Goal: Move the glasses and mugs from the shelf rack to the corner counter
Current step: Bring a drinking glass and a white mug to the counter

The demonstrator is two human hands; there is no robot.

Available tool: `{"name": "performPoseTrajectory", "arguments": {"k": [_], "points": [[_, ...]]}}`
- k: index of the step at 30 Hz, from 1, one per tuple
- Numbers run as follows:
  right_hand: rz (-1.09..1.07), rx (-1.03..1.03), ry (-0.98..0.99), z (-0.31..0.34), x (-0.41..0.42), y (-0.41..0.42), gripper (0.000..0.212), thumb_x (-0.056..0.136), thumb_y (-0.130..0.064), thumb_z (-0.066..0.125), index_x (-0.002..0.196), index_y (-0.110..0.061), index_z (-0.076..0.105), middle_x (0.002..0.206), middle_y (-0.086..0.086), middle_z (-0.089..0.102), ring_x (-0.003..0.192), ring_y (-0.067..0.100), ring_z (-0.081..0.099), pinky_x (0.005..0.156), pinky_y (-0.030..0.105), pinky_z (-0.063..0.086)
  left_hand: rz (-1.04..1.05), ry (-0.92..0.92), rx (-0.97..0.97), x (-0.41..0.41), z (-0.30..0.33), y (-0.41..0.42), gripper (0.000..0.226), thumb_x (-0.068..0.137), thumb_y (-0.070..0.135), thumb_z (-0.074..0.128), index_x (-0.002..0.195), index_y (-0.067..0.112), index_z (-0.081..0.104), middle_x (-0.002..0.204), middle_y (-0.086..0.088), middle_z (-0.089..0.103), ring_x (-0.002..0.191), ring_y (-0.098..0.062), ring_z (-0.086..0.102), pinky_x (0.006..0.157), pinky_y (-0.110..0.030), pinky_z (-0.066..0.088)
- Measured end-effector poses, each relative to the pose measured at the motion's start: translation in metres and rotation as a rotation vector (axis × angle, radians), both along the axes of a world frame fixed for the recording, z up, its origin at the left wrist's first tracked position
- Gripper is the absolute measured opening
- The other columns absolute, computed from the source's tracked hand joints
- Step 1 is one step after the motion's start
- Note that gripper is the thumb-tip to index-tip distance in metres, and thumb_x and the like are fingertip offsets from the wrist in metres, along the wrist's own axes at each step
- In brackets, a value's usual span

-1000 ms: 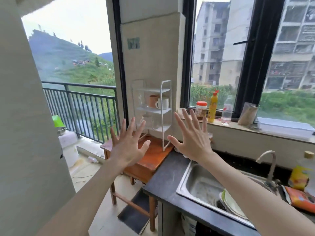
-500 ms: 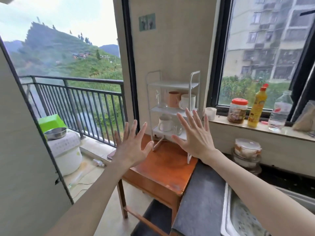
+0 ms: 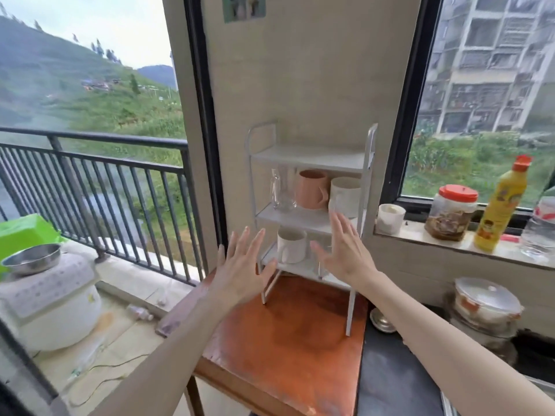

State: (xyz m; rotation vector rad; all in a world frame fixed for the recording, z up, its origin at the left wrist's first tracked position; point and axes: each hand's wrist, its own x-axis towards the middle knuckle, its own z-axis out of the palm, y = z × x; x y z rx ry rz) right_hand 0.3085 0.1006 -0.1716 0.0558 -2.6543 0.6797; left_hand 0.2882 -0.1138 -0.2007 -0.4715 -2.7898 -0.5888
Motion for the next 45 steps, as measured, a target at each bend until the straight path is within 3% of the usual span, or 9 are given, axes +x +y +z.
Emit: {"name": "performPoseTrajectory", "arguments": {"k": [8,11,14,18,23,26,31,38,45], "points": [[-0.123,-0.510,-0.059,-0.003,-0.106,0.012,0.075,0.091,-0.029,0.052,0.148,-0.017,0.004,0.156,0.006,0.017,0.141,0.025,0.022,0.110,0.037,0.025,-0.136,-0.130,0.539,-0.126,0.010,0.043,0.065,0.092,0.040,0.047,0.147,0.023,0.017,0.155,-0.001,0.022,0.141,-0.017,0.021,0.111,-0.029,0.017],[-0.179,-0.625,-0.012,-0.005,-0.131,0.019,0.069,0.092,-0.028,0.049,0.147,-0.016,0.010,0.154,0.005,0.021,0.138,0.024,0.028,0.103,0.031,0.030,-0.098,-0.173,0.698,-0.156,0.010,0.056,0.065,0.093,0.036,0.048,0.147,0.015,0.018,0.153,-0.004,0.028,0.139,-0.018,0.029,0.113,-0.037,0.026],[-0.215,-0.711,0.057,-0.011,-0.145,0.022,0.058,0.093,-0.026,0.049,0.143,-0.014,0.023,0.143,0.008,0.038,0.132,0.024,0.037,0.100,0.030,0.032,-0.031,-0.139,0.798,-0.179,0.015,0.063,0.050,0.093,0.033,0.048,0.139,0.015,0.035,0.134,-0.006,0.048,0.117,-0.014,0.048,0.093,-0.028,0.040],[-0.306,-0.787,0.128,-0.011,-0.154,0.025,0.044,0.093,-0.029,0.047,0.133,-0.013,0.034,0.108,0.006,0.055,0.101,0.023,0.054,0.079,0.031,0.039,0.023,-0.139,0.919,-0.201,0.022,0.063,0.038,0.093,0.028,0.051,0.127,0.012,0.047,0.111,0.001,0.054,0.094,-0.009,0.053,0.069,-0.014,0.038],[-0.389,-0.808,0.092,-0.009,-0.166,0.029,0.029,0.093,-0.028,0.045,0.116,-0.011,0.045,0.089,0.000,0.053,0.085,0.020,0.050,0.067,0.028,0.038,-0.066,-0.347,0.971,-0.218,0.030,0.066,0.037,0.094,0.030,0.048,0.124,0.009,0.051,0.107,-0.003,0.063,0.099,-0.016,0.057,0.095,-0.037,0.047],[-0.412,-0.870,0.056,-0.007,-0.175,0.027,0.021,0.093,-0.029,0.042,0.094,-0.009,0.046,0.076,0.002,0.047,0.077,0.023,0.047,0.060,0.029,0.040,-0.087,-0.405,1.020,-0.225,0.032,0.071,0.036,0.094,0.037,0.045,0.112,0.008,0.057,0.086,0.002,0.063,0.085,-0.013,0.058,0.090,-0.039,0.047],[-0.452,-1.057,0.032,-0.005,-0.184,0.027,0.025,0.095,-0.032,0.033,0.095,-0.010,0.044,0.079,0.000,0.045,0.088,0.023,0.047,0.089,0.046,0.046,-0.089,-0.484,1.093,-0.227,0.036,0.073,0.045,0.092,0.049,0.042,0.110,0.010,0.057,0.091,0.002,0.062,0.088,-0.012,0.060,0.088,-0.039,0.049],[-0.405,-1.035,0.074,-0.008,-0.174,0.028,0.025,0.095,-0.025,0.026,0.082,-0.012,0.044,0.086,0.009,0.048,0.082,0.023,0.044,0.075,0.036,0.038,-0.101,-0.455,1.083,-0.213,0.038,0.074,0.053,0.095,0.047,0.035,0.128,0.008,0.047,0.096,0.003,0.059,0.093,-0.015,0.059,0.091,-0.043,0.048],[-0.414,-0.944,0.061,-0.008,-0.150,0.023,0.029,0.098,-0.028,0.022,0.081,-0.014,0.042,0.078,0.003,0.046,0.076,0.020,0.046,0.072,0.034,0.038,-0.115,-0.424,1.088,-0.191,0.034,0.065,0.041,0.096,0.045,0.033,0.111,0.011,0.050,0.092,0.002,0.057,0.093,-0.016,0.059,0.087,-0.040,0.047]]}}
